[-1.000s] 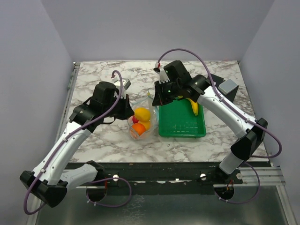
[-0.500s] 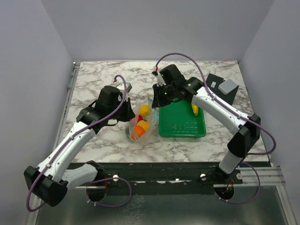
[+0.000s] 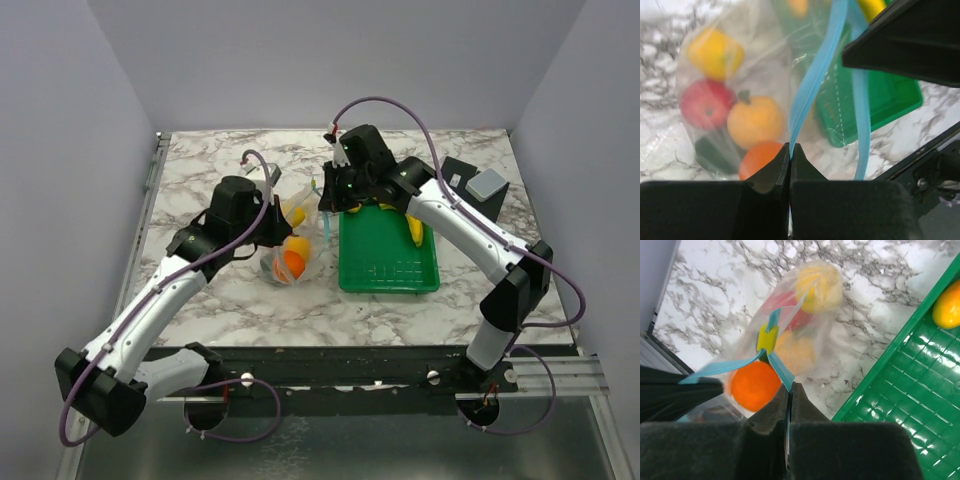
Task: Place the food in the zip-top bag and seal the zipper
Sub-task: Adjust the zipper food storage bag at the center of the board.
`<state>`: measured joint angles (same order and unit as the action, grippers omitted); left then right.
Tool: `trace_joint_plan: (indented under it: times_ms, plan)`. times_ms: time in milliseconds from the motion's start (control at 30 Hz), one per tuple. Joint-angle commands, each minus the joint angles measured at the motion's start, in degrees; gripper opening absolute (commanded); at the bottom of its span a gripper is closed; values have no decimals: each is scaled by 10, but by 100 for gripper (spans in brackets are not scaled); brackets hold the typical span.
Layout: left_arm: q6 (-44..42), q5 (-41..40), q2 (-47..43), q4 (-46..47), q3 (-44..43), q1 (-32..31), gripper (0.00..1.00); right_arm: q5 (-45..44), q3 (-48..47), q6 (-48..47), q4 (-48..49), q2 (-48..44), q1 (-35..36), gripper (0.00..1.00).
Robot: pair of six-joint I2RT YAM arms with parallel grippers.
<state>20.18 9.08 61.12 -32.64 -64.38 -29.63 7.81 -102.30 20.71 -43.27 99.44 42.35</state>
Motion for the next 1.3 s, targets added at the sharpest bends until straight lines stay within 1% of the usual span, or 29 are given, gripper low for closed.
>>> trace_joint_plan:
  times_ms: [0,67,200,333,467,600,767,1100,1200,1267]
  plan:
    - [18,-7,36,25,83,2,0,-2,32,15,20,35,-3,1]
    - [14,-8,27,26,78,2,0,0,37,15,21,34,-3,1]
    - [-3,-21,4,23,35,2,0,-4,25,10,16,30,-3,1]
    - [-13,-37,3,18,-12,2,0,-9,0,9,9,28,-3,1]
    - [-29,-56,1,19,-32,2,0,-18,-6,10,14,17,-3,1]
    - [-60,-84,0,31,-9,2,0,-39,32,17,38,7,-3,1]
    - [-73,-129,-3,43,9,2,0,-31,90,39,87,10,-3,1]
    - [-70,-167,-12,67,17,1,0,-12,72,65,147,50,-3,0]
    - [-68,-179,-16,80,30,2,0,-7,66,67,172,63,-3,1]
    - [-65,-177,-17,97,48,2,0,-7,56,66,171,77,-3,1]
